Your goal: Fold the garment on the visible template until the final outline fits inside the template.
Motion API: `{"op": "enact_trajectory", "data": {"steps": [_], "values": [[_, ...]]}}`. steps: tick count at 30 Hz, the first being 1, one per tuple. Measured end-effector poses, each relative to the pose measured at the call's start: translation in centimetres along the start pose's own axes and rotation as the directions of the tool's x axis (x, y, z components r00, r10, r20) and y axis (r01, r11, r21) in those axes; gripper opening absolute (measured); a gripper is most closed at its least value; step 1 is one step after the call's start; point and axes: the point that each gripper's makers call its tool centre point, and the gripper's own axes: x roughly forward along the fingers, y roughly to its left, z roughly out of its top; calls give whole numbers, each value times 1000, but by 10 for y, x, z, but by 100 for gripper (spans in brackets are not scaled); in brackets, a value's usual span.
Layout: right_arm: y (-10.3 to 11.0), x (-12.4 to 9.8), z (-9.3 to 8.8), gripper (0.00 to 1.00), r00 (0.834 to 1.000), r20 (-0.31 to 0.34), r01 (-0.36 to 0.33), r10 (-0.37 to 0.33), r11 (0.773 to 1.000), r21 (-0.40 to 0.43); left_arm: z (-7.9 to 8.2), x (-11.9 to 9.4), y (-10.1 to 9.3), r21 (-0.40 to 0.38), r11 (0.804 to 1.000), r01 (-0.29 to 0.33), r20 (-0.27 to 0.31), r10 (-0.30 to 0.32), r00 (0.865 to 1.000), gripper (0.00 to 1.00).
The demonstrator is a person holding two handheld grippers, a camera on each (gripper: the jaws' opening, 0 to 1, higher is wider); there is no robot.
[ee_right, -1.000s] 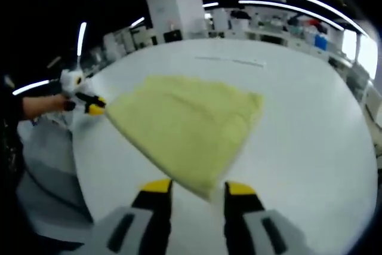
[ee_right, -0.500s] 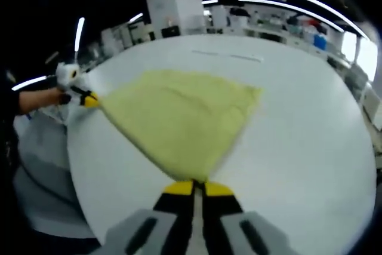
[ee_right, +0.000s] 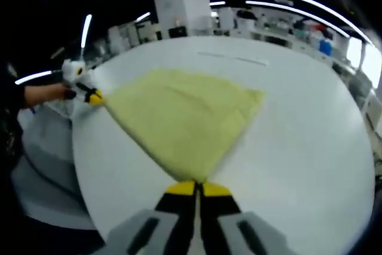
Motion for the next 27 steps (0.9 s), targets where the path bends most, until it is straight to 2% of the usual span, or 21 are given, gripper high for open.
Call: {"op": "enact_trajectory", "data": {"steps": [7,11,16,20,23,24,27], "values": [[0,-3,-3,0,1000,-12,-5,5,1000,-13,-5,-3,3,11,1000,9,-12,-9,1000,0],[1,-3,-7,0,1000,-14,-5,5,1000,-17,-8,-4,1,6,1000,-10,-11,10,1000,0],[5,-5,-9,0,1000,-23,5,-6,999,-45,-8,-4,-4,-1,1000,-23,19,23,1000,0],[3,-8,-6,1,999,-7,34,-34,999,-32,-5,-9,-2,-22,1000,-21,47,22,999,10],[2,-12,1,15,998,33,45,-45,999,-2,5,-13,-6,-63,998,-29,104,35,994,22],[2,-13,4,23,998,44,48,-48,999,7,3,-16,-1,-73,997,-28,119,36,992,26],[3,-18,10,42,996,66,58,-59,998,17,12,-22,1,-93,995,-44,152,58,987,41]]}}
